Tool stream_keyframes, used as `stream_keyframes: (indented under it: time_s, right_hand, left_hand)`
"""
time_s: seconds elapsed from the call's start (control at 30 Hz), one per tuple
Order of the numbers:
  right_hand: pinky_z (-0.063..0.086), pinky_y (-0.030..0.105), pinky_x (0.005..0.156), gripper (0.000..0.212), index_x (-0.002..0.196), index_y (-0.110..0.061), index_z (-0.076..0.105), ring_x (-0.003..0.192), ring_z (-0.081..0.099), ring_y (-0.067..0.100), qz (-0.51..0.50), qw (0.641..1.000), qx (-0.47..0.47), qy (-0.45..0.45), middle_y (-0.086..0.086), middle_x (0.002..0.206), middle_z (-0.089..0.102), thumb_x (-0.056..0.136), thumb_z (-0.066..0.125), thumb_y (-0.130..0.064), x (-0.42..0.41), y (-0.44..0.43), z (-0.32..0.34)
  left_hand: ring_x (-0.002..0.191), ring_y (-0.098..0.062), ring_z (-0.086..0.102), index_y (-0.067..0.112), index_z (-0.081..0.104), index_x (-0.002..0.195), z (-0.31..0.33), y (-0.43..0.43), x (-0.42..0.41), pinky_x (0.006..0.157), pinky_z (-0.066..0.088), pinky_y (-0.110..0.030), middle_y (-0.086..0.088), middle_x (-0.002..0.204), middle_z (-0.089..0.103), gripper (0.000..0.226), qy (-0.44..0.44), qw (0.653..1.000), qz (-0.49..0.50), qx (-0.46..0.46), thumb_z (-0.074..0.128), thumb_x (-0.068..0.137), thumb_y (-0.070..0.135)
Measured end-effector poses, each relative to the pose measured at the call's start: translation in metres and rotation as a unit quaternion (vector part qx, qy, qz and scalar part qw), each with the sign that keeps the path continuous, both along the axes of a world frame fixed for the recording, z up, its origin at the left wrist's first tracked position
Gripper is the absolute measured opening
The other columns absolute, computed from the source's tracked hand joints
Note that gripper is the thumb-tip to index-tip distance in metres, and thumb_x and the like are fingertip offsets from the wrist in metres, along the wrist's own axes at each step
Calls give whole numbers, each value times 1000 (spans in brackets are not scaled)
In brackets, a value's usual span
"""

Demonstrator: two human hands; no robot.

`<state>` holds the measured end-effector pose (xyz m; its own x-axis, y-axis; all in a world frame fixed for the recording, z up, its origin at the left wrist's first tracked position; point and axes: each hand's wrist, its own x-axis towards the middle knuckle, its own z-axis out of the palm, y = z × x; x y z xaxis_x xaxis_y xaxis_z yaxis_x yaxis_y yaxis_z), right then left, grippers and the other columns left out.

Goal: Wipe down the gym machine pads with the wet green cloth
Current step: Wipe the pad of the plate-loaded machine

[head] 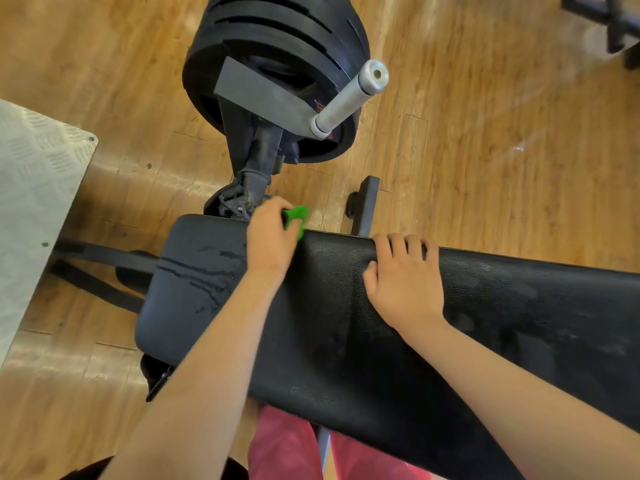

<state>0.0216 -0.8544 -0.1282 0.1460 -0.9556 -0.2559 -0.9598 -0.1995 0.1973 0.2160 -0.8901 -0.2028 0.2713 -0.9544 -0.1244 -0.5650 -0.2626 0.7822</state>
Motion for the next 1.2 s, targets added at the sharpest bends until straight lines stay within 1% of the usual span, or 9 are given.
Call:
stream_keyframes:
  time_s: [0.17, 0.33, 0.5, 0.53, 0.67, 0.83, 0.97, 1.07, 1.2]
  right_hand:
    - [34, 50, 99, 43, 121, -12, 54, 102, 52, 33, -1, 1000, 1, 7, 11, 111, 61, 90, 33, -32, 0, -1, -1]
    - [34, 50, 98, 46, 122, -12, 54, 103, 53, 33, -1, 1000, 5, 19, 11, 110, 62, 93, 30, -38, 0, -2, -2]
    - [34, 48, 95, 54, 123, -11, 53, 101, 53, 33, 8, 999, 3, 32, 10, 109, 61, 97, 27, -50, 0, -1, -3]
    - [34, 48, 95, 54, 123, -11, 53, 100, 53, 33, 8, 999, 0, 33, 10, 109, 61, 97, 27, -51, 0, -1, -3]
    - [35, 48, 95, 54, 123, -11, 53, 100, 52, 33, 8, 999, -1, 35, 10, 109, 60, 97, 28, -51, 0, 0, -3]
    - [35, 49, 97, 56, 126, -11, 52, 102, 53, 33, 6, 999, 1, 35, 10, 112, 60, 96, 27, -52, 0, -1, -4]
    - [36, 49, 95, 55, 124, -11, 53, 100, 53, 33, 4, 999, -3, 40, 10, 110, 60, 96, 27, -51, 1, -1, -3]
    - [35, 48, 95, 55, 123, -11, 53, 100, 52, 33, 3, 999, -2, 40, 10, 109, 60, 96, 26, -51, 1, -1, -2]
    - [36, 49, 95, 56, 124, -11, 53, 99, 53, 34, 2, 999, -4, 43, 11, 109, 61, 96, 26, -52, 2, -1, -3]
  left_hand:
    - [84, -16, 55, 13, 62, 101, -18, 0, 49, 68, 38, -27, -4, 96, 64, 18, -3, 996, 62, 64, 70, 86, 18]
    - [88, -13, 59, 18, 62, 95, -4, 9, 19, 74, 46, -30, 6, 90, 63, 17, 66, 993, 93, 34, 73, 82, 22]
    - [87, -3, 55, 17, 63, 97, 1, 23, -5, 74, 39, -9, 8, 94, 63, 18, 87, 995, 41, -15, 72, 82, 16]
    - [87, -3, 54, 16, 62, 98, -1, 23, 0, 73, 38, -8, 7, 95, 63, 18, 81, 996, 40, -18, 71, 83, 16]
    - [92, -15, 57, 12, 61, 102, -18, 21, 27, 80, 44, -26, -2, 100, 64, 19, 36, 997, 64, -13, 69, 85, 15]
    - [98, -21, 54, 8, 59, 110, -35, 12, 79, 79, 40, -30, -9, 106, 62, 22, -9, 989, 136, 60, 64, 90, 15]
    - [103, -29, 56, 7, 57, 113, -42, 3, 101, 83, 44, -40, -15, 111, 62, 24, 0, 984, 141, 113, 63, 90, 14]
    - [92, -20, 55, 9, 59, 110, -35, 2, 96, 75, 41, -30, -10, 106, 62, 22, 31, 983, 136, 118, 65, 89, 13]
    - [84, -10, 54, 16, 60, 98, -16, 7, 64, 65, 36, -11, 4, 94, 61, 16, 55, 996, 18, 66, 69, 85, 14]
